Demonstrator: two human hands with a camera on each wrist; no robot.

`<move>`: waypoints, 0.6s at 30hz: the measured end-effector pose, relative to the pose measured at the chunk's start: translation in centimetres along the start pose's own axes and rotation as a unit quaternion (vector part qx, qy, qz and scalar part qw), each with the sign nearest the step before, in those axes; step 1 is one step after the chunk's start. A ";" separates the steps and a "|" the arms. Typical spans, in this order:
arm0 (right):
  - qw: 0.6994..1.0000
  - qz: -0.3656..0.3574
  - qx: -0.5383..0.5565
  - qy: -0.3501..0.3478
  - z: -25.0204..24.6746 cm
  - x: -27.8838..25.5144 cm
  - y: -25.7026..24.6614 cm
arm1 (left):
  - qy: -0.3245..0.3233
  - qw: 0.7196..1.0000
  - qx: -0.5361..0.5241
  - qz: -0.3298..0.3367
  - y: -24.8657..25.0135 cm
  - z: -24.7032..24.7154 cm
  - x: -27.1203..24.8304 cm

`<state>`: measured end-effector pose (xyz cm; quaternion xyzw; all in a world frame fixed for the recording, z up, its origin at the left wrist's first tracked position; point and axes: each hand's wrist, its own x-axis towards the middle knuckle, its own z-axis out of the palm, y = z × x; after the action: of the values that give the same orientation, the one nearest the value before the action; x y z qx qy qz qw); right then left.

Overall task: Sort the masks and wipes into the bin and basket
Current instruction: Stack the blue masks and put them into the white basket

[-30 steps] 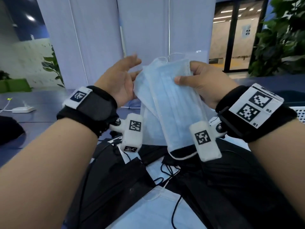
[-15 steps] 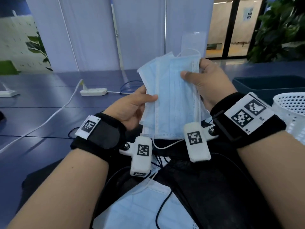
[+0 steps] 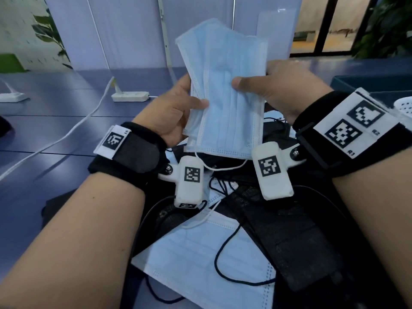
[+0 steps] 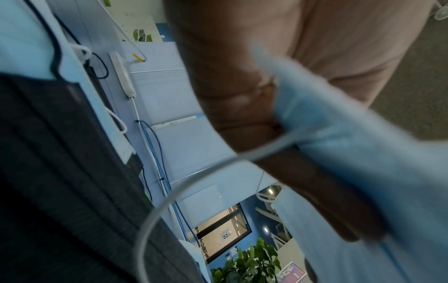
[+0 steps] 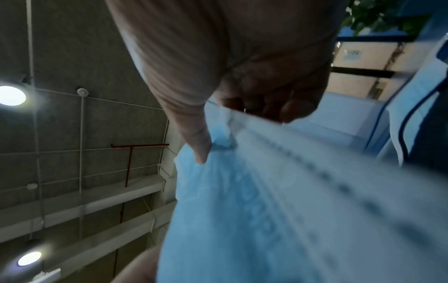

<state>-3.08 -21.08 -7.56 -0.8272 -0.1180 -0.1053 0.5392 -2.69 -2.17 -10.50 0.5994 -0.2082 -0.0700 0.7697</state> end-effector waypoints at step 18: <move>0.954 0.091 0.279 -0.056 0.4 -0.4 0.0 | 0.041 0.999 -0.015 -0.010 -0.5 -1.8 0.3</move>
<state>-3.49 -20.78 -7.82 -0.6557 -0.0970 0.0281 0.7483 -1.64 -0.85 -11.25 0.5922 -0.1698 -0.0559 0.7857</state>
